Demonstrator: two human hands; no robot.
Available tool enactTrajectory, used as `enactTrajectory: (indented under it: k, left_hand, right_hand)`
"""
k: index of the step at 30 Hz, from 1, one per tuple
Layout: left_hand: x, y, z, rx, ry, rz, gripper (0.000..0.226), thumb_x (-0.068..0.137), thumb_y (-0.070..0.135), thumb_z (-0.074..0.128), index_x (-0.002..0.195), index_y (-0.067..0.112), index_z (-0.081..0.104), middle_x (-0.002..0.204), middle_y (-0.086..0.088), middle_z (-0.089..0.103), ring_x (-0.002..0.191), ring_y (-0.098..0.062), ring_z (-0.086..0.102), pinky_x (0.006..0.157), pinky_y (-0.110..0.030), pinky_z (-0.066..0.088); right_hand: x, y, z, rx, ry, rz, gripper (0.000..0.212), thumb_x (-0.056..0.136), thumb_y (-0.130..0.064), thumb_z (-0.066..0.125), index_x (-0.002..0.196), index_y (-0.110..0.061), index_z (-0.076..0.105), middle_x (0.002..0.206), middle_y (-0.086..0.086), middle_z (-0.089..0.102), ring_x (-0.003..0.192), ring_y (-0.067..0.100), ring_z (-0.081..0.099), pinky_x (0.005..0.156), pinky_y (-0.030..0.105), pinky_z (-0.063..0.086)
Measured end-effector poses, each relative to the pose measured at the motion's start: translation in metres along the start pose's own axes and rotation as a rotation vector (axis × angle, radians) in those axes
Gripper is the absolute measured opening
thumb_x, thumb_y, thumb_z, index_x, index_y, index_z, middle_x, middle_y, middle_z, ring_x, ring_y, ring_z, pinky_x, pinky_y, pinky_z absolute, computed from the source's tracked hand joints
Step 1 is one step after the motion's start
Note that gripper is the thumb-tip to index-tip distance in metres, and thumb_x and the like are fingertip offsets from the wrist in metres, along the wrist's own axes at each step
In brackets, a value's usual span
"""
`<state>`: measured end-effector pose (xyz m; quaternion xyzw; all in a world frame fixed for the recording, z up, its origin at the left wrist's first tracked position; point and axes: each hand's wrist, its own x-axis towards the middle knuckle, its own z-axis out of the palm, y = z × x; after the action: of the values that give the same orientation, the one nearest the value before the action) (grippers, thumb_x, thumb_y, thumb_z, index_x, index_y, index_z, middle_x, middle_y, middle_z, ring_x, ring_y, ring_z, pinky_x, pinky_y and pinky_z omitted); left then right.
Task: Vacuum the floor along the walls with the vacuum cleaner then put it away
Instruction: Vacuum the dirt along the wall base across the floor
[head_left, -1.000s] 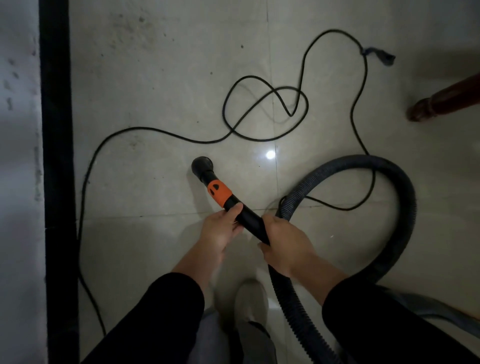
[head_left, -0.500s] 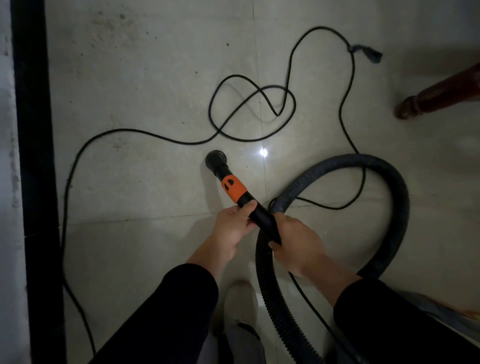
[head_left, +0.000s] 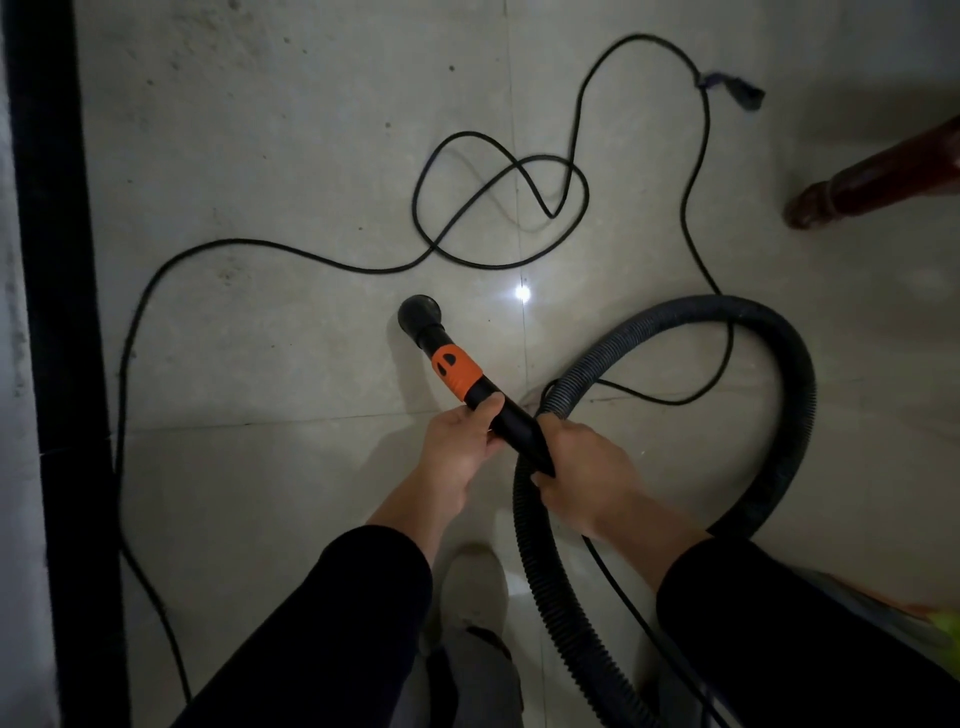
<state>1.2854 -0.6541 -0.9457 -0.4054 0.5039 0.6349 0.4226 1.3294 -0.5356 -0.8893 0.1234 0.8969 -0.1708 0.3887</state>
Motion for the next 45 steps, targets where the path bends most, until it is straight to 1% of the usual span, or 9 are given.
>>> enactTrajectory:
  k: [3,8,13,17,24,28,31,43,45]
  left_hand:
    - [-0.003,0.003,-0.014,-0.025,0.023,0.001,0.012,0.093,0.019,0.064,0.089,0.008,0.063,0.091,-0.007,0.07,0.083,-0.012,0.068,0.066,-0.016,0.053]
    - [-0.006,0.009,-0.048,-0.084,0.076,0.003,0.011,0.093,0.019,0.064,0.088,0.009,0.063,0.099,-0.012,0.069,0.09,-0.017,0.067,0.084,-0.026,0.051]
    - [-0.008,0.018,-0.085,-0.144,0.128,0.015,0.012,0.093,0.019,0.065,0.084,0.011,0.062,0.09,-0.005,0.069,0.085,-0.012,0.067,0.072,-0.018,0.052]
    - [-0.009,0.022,-0.108,-0.172,0.147,0.024,0.011,0.094,0.02,0.064,0.088,0.011,0.063,0.095,-0.008,0.07,0.09,-0.013,0.068,0.078,-0.019,0.052]
    - [-0.01,0.029,-0.134,-0.203,0.176,0.033,0.011,0.094,0.022,0.063,0.087,0.013,0.063,0.091,-0.004,0.07,0.087,-0.01,0.068,0.074,-0.017,0.052]
    - [-0.01,0.035,-0.147,-0.2,0.203,0.028,0.013,0.094,0.024,0.063,0.088,0.013,0.064,0.095,-0.007,0.071,0.089,-0.014,0.068,0.09,-0.028,0.051]
    - [-0.009,0.039,-0.158,-0.224,0.217,0.031,0.013,0.094,0.024,0.064,0.088,0.013,0.064,0.097,-0.008,0.071,0.091,-0.015,0.068,0.091,-0.029,0.05]
    - [-0.007,0.06,-0.204,-0.318,0.263,0.077,0.016,0.094,0.021,0.062,0.093,0.004,0.064,0.102,-0.015,0.07,0.089,-0.015,0.068,0.077,-0.022,0.051]
    - [-0.007,0.063,-0.21,-0.321,0.275,0.072,0.017,0.094,0.021,0.062,0.093,0.004,0.064,0.103,-0.016,0.07,0.091,-0.016,0.068,0.081,-0.024,0.05]
  right_hand:
    - [0.001,-0.014,0.001,-0.018,-0.021,-0.031,0.033,0.089,-0.018,0.061,0.117,-0.012,0.046,0.112,0.006,0.057,0.099,0.025,0.058,0.075,0.033,0.047]
    - [0.007,-0.046,0.007,-0.067,-0.05,-0.1,0.026,0.089,-0.019,0.06,0.11,-0.014,0.045,0.108,0.006,0.057,0.097,0.026,0.058,0.072,0.032,0.045]
    - [0.016,-0.08,0.017,-0.104,-0.077,-0.175,0.029,0.089,-0.021,0.059,0.113,-0.013,0.045,0.111,0.006,0.057,0.101,0.026,0.057,0.072,0.033,0.043]
    - [0.023,-0.102,0.022,-0.132,-0.094,-0.214,0.031,0.089,-0.022,0.06,0.114,-0.013,0.045,0.111,0.006,0.058,0.101,0.026,0.056,0.068,0.031,0.039]
    - [0.031,-0.127,0.028,-0.145,-0.121,-0.257,0.031,0.089,-0.023,0.06,0.114,-0.014,0.044,0.109,0.006,0.058,0.098,0.025,0.057,0.076,0.034,0.049]
    - [0.038,-0.14,0.029,-0.165,-0.127,-0.298,0.032,0.089,-0.024,0.06,0.115,-0.014,0.044,0.11,0.006,0.057,0.099,0.025,0.056,0.075,0.033,0.045]
    - [0.043,-0.151,0.03,-0.174,-0.122,-0.325,0.032,0.088,-0.023,0.06,0.115,-0.014,0.045,0.109,0.006,0.057,0.097,0.025,0.056,0.069,0.03,0.041]
    - [0.065,-0.2,0.039,-0.209,-0.106,-0.419,0.035,0.088,-0.021,0.061,0.118,-0.013,0.045,0.109,0.007,0.058,0.096,0.026,0.057,0.066,0.03,0.036]
    - [0.067,-0.207,0.041,-0.207,-0.101,-0.431,0.034,0.088,-0.021,0.062,0.117,-0.014,0.045,0.109,0.006,0.058,0.096,0.025,0.057,0.066,0.03,0.036]
